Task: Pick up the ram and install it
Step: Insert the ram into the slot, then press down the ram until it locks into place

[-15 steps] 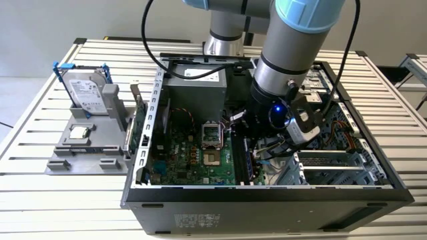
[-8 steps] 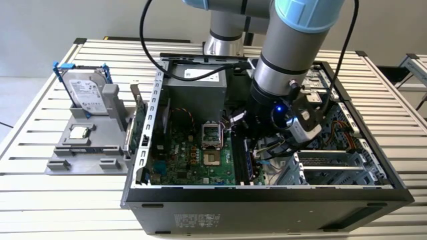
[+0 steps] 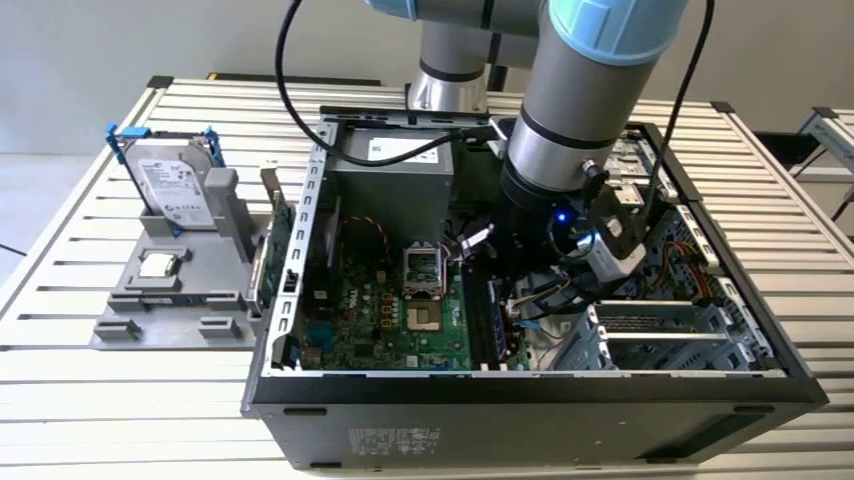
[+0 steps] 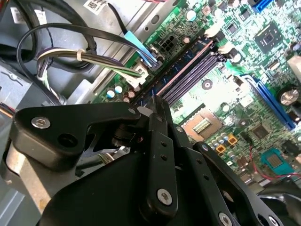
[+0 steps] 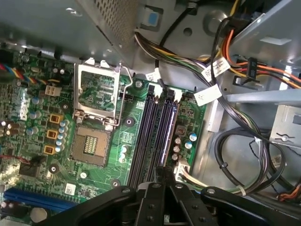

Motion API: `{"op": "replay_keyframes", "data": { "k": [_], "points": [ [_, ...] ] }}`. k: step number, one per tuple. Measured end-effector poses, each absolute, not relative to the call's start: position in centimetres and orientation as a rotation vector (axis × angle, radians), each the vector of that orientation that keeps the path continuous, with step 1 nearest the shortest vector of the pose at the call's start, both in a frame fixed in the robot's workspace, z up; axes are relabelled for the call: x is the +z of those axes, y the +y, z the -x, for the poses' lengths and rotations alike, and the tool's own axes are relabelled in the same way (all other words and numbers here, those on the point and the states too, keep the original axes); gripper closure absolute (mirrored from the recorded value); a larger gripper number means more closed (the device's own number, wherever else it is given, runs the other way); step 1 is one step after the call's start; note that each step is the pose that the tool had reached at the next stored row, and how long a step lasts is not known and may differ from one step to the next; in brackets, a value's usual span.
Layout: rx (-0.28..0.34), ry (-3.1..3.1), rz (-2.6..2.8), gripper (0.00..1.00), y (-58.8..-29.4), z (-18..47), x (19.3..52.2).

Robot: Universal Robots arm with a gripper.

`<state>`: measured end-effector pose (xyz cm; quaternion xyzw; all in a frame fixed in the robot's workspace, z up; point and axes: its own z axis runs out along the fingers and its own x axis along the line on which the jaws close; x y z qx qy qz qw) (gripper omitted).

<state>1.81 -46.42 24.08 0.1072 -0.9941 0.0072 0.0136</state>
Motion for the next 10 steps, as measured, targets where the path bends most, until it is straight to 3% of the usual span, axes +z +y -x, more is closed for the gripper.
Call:
{"op": "replay_keyframes", "data": {
  "k": [10],
  "points": [
    [0.024,-3.078,-0.477,1.00,-46.40,-1.81,24.08]
  ]
}}
